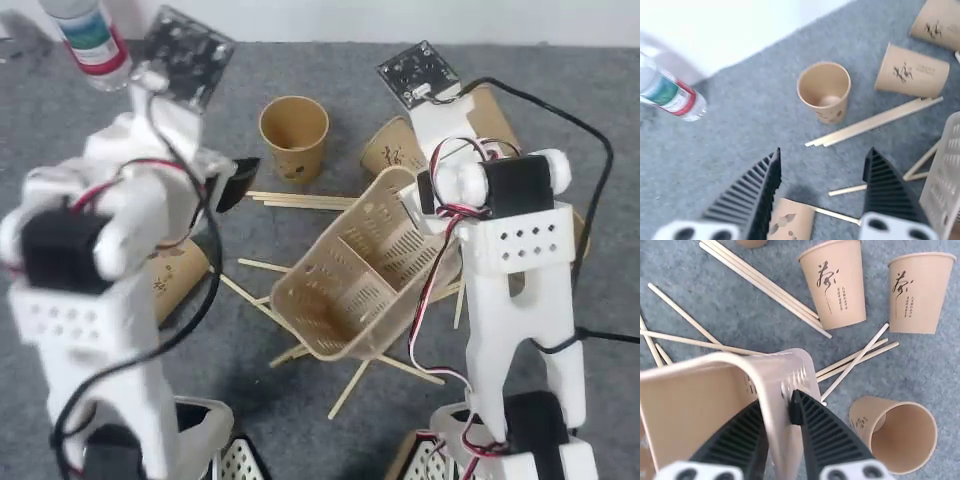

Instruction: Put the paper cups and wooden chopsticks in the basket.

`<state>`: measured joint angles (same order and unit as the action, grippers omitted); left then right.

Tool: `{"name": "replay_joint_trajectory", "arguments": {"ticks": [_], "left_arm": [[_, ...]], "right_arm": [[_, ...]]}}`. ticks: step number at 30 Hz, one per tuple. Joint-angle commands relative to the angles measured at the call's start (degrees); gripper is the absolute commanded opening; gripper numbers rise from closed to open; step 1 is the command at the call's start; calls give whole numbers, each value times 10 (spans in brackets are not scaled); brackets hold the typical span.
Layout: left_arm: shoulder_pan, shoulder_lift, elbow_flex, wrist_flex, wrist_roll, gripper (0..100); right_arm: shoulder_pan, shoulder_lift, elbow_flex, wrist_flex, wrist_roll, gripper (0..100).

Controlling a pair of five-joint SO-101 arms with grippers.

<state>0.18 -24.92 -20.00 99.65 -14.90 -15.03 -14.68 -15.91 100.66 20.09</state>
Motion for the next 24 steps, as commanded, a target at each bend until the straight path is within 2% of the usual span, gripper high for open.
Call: {"name": "replay_joint_trajectory", "arguments": {"ticks": [1,4,7,10,21,24], "left_arm": [[-30,-37,-17,9,30,261],[-84,-37,2,6,66,261],[-113,-41,84,-8,76,261],[-131,-43,177,-33,76,260],[-171,-43,379,-141,78,258],[-171,-43,402,-151,79,258]], "right_arm": [[15,-40,-46,21,0,7],[19,-65,-69,22,2,7],[26,-97,-81,23,2,7],[65,-138,-83,22,2,7],[349,-259,-81,22,4,6],[409,-284,-75,23,33,6]]}}
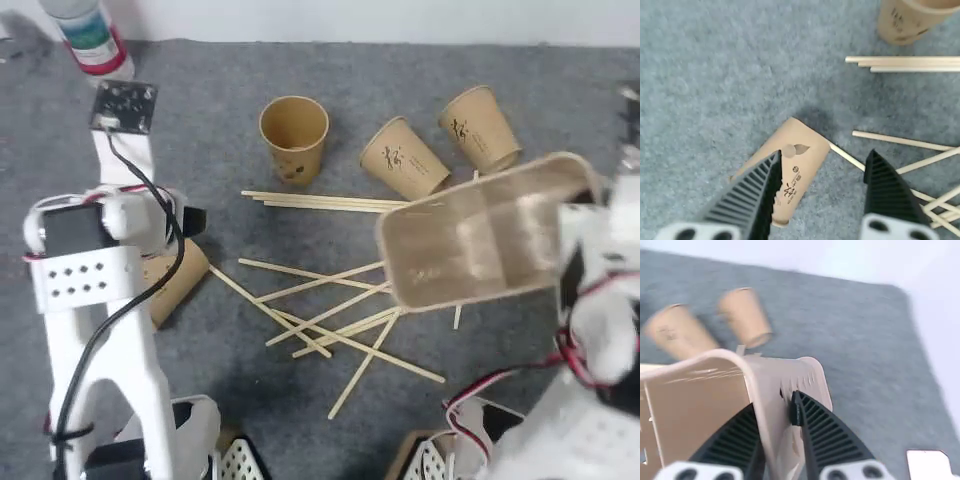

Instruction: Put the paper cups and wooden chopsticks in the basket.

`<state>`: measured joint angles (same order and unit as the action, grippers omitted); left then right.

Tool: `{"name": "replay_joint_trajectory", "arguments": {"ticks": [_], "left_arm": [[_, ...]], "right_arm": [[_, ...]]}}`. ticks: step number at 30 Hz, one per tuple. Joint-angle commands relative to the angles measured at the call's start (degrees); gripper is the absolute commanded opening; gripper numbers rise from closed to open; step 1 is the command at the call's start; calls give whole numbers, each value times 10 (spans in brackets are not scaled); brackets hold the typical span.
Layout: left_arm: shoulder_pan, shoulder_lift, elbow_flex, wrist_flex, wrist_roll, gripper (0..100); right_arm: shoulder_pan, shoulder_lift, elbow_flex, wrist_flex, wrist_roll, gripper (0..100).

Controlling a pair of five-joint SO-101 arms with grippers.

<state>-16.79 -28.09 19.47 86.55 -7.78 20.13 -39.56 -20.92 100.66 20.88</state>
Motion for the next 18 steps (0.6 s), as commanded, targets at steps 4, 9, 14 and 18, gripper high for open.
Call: {"name": "replay_joint_trajectory", "arguments": {"ticks": [4,9,14,18], "left_arm": [[2,-11,11,-20,13,258],[4,-11,11,-20,40,258],[4,-11,14,-18,41,258],[1,-11,19,-15,55,258]], "right_arm": [[116,-70,44,24,68,6],[167,-128,147,24,113,7],[188,-201,278,19,149,7],[193,-234,368,-20,152,7]]}}
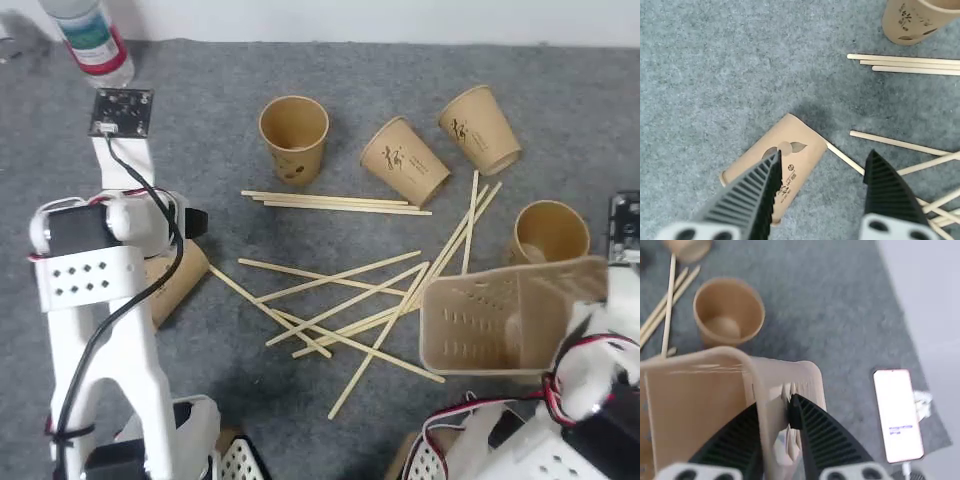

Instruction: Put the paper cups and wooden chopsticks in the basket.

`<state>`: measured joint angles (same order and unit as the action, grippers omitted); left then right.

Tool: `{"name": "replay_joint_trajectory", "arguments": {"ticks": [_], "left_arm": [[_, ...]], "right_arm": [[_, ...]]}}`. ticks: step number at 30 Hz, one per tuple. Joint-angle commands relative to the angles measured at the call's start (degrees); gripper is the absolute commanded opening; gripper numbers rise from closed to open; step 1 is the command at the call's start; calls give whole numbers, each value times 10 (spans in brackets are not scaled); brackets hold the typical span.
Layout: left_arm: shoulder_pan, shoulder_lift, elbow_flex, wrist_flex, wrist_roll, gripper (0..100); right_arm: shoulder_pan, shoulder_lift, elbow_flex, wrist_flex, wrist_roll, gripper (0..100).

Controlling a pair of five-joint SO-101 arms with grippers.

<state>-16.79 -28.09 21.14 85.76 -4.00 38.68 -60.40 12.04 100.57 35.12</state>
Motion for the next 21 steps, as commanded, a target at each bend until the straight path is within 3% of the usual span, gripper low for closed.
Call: {"name": "replay_joint_trajectory", "arguments": {"ticks": [1,9,13,17,21], "left_arm": [[2,-11,7,-8,18,258],[4,-11,70,-40,20,258],[19,-11,96,-67,62,258],[42,-11,158,-140,105,260],[47,-11,218,-214,117,261]], "right_arm": [[7,-29,63,-42,10,7],[35,-38,251,-216,-1,7],[36,-39,253,-207,-1,46],[41,-39,222,-175,20,240],[51,-39,173,-178,63,182]]}}
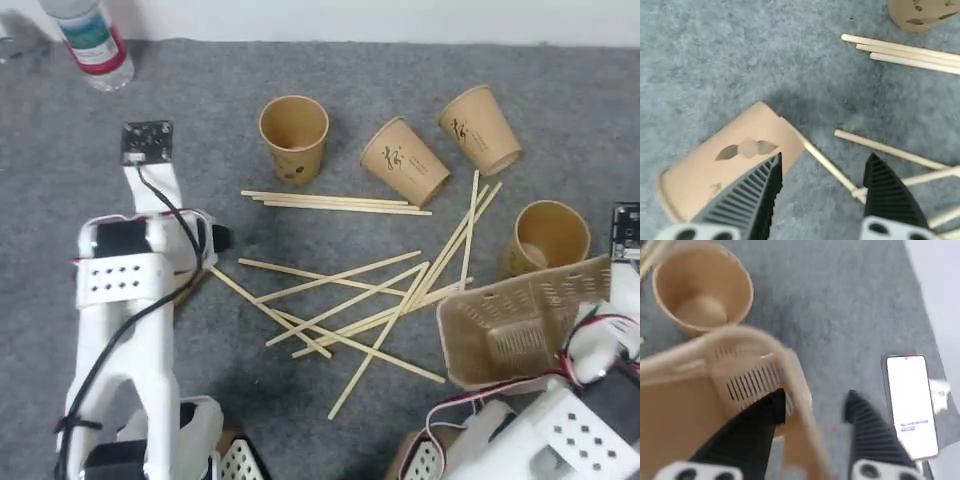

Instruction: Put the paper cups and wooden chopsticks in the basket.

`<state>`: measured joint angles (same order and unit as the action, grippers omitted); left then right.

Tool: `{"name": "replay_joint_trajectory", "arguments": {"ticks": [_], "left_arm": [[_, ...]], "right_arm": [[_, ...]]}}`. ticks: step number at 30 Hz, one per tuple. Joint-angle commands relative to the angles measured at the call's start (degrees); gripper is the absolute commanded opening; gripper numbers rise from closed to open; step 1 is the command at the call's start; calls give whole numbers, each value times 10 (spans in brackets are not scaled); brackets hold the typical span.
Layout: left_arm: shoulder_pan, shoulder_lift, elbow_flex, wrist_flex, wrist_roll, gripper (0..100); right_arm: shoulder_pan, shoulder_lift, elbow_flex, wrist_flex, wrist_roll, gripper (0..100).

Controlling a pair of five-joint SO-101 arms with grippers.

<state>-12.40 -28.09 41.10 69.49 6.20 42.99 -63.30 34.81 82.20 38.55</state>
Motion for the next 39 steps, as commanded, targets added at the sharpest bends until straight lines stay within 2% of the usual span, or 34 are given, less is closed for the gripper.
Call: {"name": "replay_joint_trajectory", "arguments": {"ticks": [1,6,12,17,22,32,35,39], "left_arm": [[-2,-11,27,-64,15,261],[-8,-11,70,-112,15,261],[-11,-11,146,-205,15,261],[-11,-11,175,-239,17,261],[-11,-8,191,-265,16,261],[-11,-5,207,-296,15,261],[-11,-5,207,-296,15,260],[-8,-5,207,-304,15,260]], "right_arm": [[7,-10,-69,8,33,173],[6,-9,-128,9,32,206],[3,-4,-195,6,31,206],[-62,26,-244,-7,18,206],[-113,189,-335,-3,-40,206],[-217,575,-729,210,-53,204],[-204,639,-751,209,-53,204],[-196,678,-709,208,-25,204]]}}
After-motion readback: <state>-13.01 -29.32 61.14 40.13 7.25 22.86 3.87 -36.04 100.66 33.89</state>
